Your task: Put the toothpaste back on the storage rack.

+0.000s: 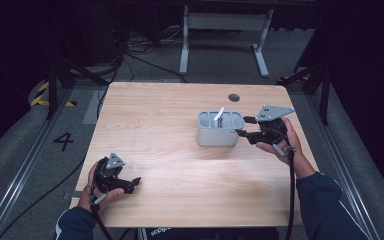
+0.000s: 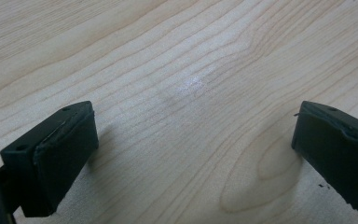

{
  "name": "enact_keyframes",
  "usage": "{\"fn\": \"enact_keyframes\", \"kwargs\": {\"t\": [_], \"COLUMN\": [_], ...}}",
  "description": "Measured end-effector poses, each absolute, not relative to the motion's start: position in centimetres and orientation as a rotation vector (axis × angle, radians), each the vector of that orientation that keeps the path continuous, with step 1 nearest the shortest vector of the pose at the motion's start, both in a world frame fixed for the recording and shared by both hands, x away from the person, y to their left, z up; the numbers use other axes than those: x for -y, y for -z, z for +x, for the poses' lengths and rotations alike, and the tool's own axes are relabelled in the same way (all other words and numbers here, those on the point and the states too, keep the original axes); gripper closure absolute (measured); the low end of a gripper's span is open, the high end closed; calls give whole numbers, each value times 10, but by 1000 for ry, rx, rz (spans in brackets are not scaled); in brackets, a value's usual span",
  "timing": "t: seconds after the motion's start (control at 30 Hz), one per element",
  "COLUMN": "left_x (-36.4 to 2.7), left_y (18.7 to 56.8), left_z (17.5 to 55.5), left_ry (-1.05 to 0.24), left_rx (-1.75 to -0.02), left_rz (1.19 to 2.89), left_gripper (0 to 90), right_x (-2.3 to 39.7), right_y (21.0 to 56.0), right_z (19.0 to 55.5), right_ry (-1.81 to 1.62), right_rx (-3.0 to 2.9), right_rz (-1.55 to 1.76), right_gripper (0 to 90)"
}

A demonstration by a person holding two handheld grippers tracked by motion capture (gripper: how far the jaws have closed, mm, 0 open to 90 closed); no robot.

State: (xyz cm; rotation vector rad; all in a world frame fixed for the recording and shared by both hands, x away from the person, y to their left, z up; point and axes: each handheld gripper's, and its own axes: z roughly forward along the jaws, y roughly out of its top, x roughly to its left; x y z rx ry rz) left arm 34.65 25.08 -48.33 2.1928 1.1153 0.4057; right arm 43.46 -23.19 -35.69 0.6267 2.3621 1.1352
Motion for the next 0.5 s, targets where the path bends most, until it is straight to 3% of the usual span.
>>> {"fn": "enact_keyframes", "kwargs": {"t": [0.5], "left_x": [-251], "left_y": [483], "left_z": [347], "left_ry": [-406], "left_rx": [-1114], "left_rz": [2194], "left_gripper": [7], "right_x": [245], "right_y": [363], "right_z": [415], "right_ry": [-1016], "right_rx": [-2383], "right_rz": [607], "right_gripper": [370]}}
